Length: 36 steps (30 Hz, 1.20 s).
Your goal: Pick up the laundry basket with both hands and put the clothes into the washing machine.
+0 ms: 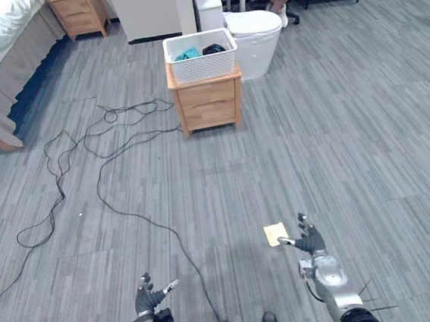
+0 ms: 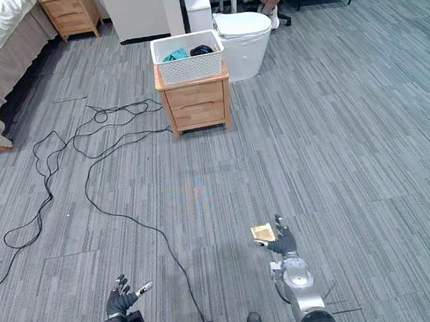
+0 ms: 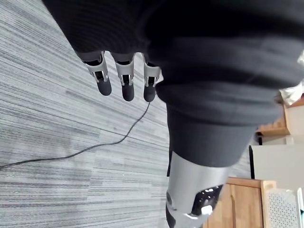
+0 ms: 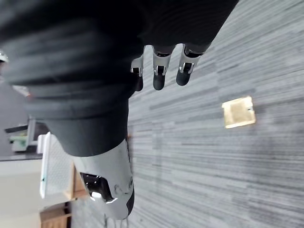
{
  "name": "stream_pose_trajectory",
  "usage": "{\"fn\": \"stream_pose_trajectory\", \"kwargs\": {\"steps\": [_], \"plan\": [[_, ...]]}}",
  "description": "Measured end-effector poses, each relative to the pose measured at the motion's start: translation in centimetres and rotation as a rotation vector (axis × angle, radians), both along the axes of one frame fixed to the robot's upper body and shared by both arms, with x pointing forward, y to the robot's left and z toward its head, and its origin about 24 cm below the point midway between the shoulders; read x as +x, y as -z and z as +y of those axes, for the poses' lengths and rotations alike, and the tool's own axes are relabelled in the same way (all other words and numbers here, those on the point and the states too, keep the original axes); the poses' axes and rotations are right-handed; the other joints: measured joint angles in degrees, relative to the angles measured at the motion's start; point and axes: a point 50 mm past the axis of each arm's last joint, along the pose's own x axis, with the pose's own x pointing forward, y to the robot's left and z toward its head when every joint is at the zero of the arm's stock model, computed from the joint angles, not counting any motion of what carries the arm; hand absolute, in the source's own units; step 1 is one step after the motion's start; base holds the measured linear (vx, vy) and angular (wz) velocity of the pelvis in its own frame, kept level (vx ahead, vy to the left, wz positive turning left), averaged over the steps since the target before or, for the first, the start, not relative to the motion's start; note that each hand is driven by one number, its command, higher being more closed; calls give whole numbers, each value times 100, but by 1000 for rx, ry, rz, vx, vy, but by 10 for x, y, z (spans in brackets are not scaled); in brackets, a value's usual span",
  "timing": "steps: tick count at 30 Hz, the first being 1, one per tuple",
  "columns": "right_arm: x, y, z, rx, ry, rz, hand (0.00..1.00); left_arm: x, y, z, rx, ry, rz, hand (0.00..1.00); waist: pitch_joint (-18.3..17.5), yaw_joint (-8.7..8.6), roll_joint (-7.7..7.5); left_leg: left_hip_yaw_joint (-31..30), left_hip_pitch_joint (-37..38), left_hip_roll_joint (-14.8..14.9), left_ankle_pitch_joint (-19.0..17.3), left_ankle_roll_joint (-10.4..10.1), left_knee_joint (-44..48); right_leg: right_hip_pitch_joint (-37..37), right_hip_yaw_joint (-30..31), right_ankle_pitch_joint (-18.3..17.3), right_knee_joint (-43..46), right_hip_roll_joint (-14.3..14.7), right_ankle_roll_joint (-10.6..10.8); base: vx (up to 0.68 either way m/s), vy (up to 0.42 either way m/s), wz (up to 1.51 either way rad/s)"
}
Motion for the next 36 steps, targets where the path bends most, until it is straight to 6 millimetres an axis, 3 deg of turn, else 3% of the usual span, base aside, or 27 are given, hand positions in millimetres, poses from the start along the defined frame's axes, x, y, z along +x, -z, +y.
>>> {"fn": "stream_pose_trajectory", "kwargs": {"steps": [9, 22, 28, 32, 34, 35, 36], "plan": [[-24, 20, -15, 10, 78, 138, 0, -13, 8, 0, 9, 48, 82, 0, 29, -5, -35, 2, 30, -2, 35, 44, -157, 1, -53, 42, -107, 10, -13, -49, 4, 0], [-28, 23, -22, 49, 132, 164, 0, -18, 11, -3, 7, 86, 110, 0, 137, 3, -56, 161, 31, -11, 23, 40, -253, -51, 62, 43, -198, 12, -12, -29, 2, -6], [-14, 18, -16, 58, 114, 129, 0, -8, 9, -8, 10, 131, 97, 0, 346, 19, -59, 389, -437, 59, -544, 182, 559, -255, 331, -60, -129, 10, 107, 3, 21, -22], [-5, 12, -12, 51, 86, 95, 0, -4, 7, -8, 13, 133, 79, 0, 366, 35, -15, 574, -720, 127, -991, 279, 1080, -870, 501, -692, 942, -8, 187, 93, 66, -25], [-2, 9, -12, 45, 78, 75, 0, -6, 8, -9, 9, 139, 88, 0, 370, 35, -32, 641, -640, 12, -1174, 347, 1270, -1367, 419, -1265, 2283, -219, 396, 162, 117, -8], [-2, 7, -12, 43, 78, 65, 0, -5, 8, -10, 9, 145, 88, 0, 374, 28, -32, 636, -548, -73, -1188, 360, 1286, -1553, 340, -1422, 2887, -358, 562, 202, 134, 12], [0, 5, -11, 39, 63, 50, 0, -5, 8, -11, 14, 161, 89, 0, 406, 2, 7, 572, -366, -142, -1268, 475, 1248, -1881, 184, -1438, 3847, -509, 553, 244, 125, 21]]}}
